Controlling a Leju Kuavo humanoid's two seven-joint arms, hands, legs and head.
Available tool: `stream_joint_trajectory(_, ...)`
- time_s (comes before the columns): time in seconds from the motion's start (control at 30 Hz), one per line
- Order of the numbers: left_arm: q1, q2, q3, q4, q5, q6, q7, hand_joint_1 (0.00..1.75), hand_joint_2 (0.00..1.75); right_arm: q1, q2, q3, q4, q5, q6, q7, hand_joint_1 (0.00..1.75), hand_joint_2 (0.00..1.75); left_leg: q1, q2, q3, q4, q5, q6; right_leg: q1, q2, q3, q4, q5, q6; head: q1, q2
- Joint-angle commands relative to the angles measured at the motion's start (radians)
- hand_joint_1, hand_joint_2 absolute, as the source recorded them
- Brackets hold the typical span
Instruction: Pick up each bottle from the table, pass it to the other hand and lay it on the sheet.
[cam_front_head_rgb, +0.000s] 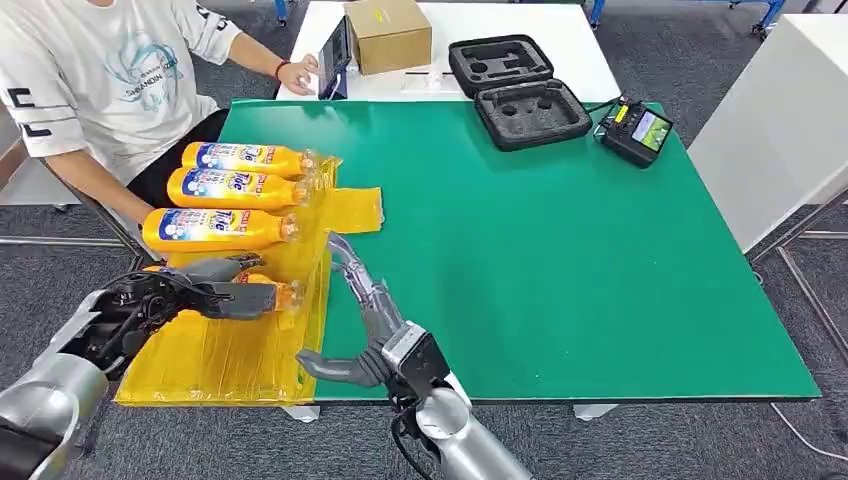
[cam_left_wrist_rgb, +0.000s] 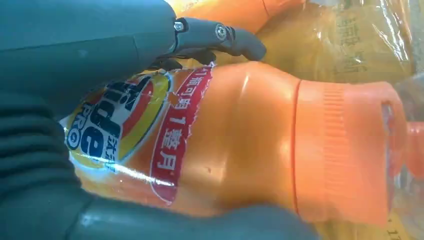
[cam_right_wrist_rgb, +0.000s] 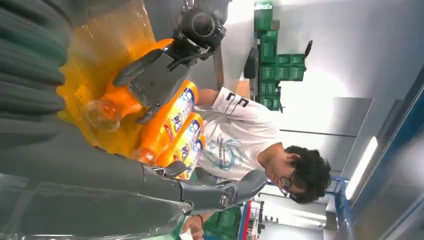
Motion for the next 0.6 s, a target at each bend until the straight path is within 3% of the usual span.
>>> stream_joint_trajectory(0.03,0.046,-0.002,0.038,0.013,0.085,0.004,-0.001,0.00,0.00,-0.034,-0.017,0.016,0.074,0.005,-0.009,0.002,0.00,1.75,0.000,0.001,0.004,-0.002,-0.001,-0.001,0.000,0.002,0.003,-0.001,0.000,0.000,0.000,0.000)
stream_joint_trajectory(0.33,0.031,0.016,0.077,-0.004,0.207,0.004,-0.016,0.00,0.00,-0.046,-0.014,0.020,0.132,0.019,-0.002,0.002,0.00,1.75,0.000,0.001,0.004,-0.001,-0.001,-0.001,0.000,0.002,0.003,-0.001,-0.001,0.000,0.000,0.000)
stream_joint_trajectory(0.6,0.116,-0.063,0.175,-0.134,0.205,0.372,-0.090,0.00,0.00,-0.035,-0.014,0.012,0.127,0.042,0.007,0.004,0.00,1.75,0.000,-0.002,0.003,-0.001,-0.001,-0.001,0.000,-0.001,0.002,-0.001,-0.001,0.000,0.001,0.000)
